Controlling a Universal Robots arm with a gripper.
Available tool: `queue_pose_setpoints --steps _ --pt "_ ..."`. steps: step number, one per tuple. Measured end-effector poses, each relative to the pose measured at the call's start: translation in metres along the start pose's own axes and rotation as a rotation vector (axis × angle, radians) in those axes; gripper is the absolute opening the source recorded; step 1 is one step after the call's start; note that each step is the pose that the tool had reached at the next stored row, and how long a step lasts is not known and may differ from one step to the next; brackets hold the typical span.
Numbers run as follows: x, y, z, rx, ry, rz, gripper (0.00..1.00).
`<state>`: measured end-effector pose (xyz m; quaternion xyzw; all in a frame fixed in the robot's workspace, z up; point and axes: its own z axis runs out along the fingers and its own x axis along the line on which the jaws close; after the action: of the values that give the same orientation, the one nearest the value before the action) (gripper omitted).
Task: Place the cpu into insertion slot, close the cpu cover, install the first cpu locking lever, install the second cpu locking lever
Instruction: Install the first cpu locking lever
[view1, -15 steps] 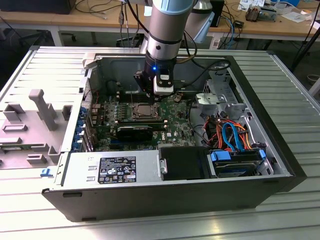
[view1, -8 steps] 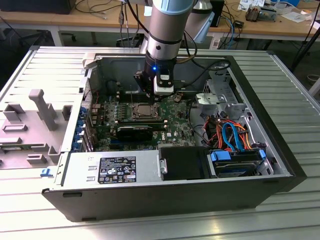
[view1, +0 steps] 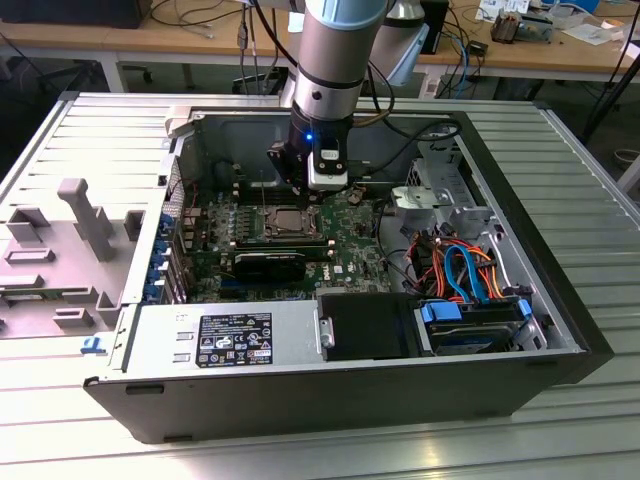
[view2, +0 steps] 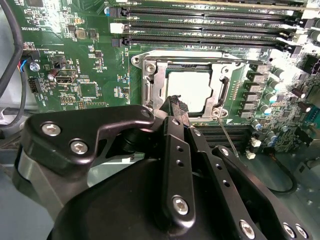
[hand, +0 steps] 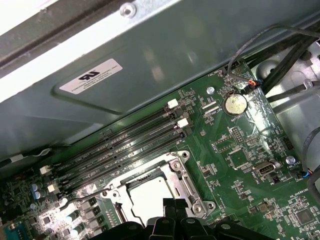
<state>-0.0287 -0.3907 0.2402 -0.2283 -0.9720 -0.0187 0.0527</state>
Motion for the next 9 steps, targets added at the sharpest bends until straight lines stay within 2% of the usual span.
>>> queue_pose_setpoints --steps 9 --pt "-0.0001 -0.0002 0.0 -0.0002 0.0003 -0.005 0.11"
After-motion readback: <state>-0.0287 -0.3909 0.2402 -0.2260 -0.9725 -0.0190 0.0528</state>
